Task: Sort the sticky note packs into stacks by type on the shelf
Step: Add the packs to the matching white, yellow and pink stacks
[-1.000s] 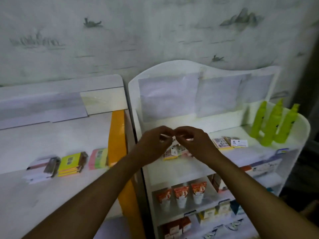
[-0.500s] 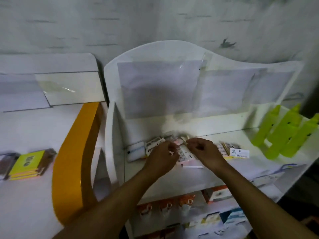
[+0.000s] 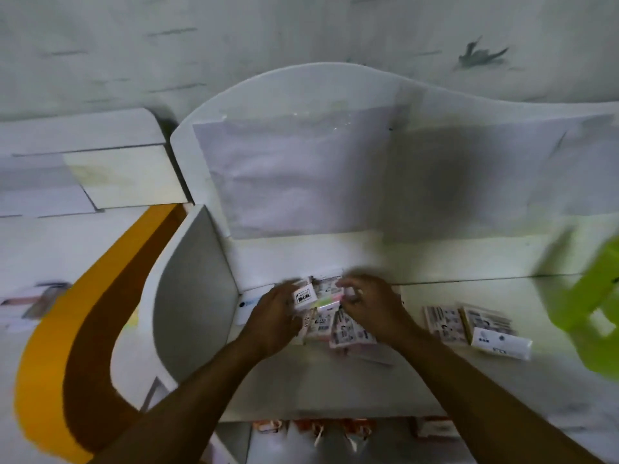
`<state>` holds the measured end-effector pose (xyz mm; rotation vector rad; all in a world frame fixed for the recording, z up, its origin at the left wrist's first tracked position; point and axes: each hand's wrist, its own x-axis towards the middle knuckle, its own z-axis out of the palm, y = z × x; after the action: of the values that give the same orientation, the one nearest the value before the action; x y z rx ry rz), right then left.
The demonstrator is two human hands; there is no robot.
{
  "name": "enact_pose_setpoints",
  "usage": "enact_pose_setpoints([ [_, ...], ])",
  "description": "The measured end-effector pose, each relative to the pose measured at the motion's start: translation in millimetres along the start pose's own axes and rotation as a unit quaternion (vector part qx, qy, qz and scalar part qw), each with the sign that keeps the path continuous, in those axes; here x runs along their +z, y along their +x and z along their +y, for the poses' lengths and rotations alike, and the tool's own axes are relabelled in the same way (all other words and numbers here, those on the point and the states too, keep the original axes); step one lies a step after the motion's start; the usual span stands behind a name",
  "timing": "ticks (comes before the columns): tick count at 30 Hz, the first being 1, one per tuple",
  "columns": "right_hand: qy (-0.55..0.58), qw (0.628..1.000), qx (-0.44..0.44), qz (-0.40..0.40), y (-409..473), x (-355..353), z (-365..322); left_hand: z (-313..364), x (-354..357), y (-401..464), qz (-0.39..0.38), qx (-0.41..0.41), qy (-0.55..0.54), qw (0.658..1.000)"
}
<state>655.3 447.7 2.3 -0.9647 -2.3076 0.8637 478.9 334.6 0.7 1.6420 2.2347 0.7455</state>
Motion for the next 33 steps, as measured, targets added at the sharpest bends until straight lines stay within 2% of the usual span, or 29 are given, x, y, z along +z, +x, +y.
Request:
enact_pose_setpoints([
  [3,-0.046,0.998,-0.037,-0.012,13,10,4,-5,4,7,0.001,-0.037,-0.014,0.999],
  [8,-0.089,0.994,-0.032,-0.056,21,16,9,-7,3,13,0.021,-0.023,0.011,0.999],
  [10,-0.092,0.993,-0.037,-0.056,22,17,13,-7,0,11,0.044,-0.044,-0.004,0.998],
  [15,-0.062,0.996,-0.048,-0.030,20,14,21,-5,-12,14,0.130,-0.128,-0.171,0.968],
  [22,-0.016,0.997,-0.052,-0.050,20,10,24,-2,-18,11,0.117,-0.169,-0.433,0.877],
  [24,-0.002,0.998,-0.040,-0.056,19,7,25,-4,-19,10,0.117,-0.173,-0.459,0.863],
  [29,0.020,0.998,-0.023,-0.062,18,2,28,-8,-17,11,0.109,-0.183,-0.449,0.868],
  [33,0.059,0.995,-0.046,-0.070,16,0,20,-8,-19,6,0.091,-0.174,-0.478,0.856],
])
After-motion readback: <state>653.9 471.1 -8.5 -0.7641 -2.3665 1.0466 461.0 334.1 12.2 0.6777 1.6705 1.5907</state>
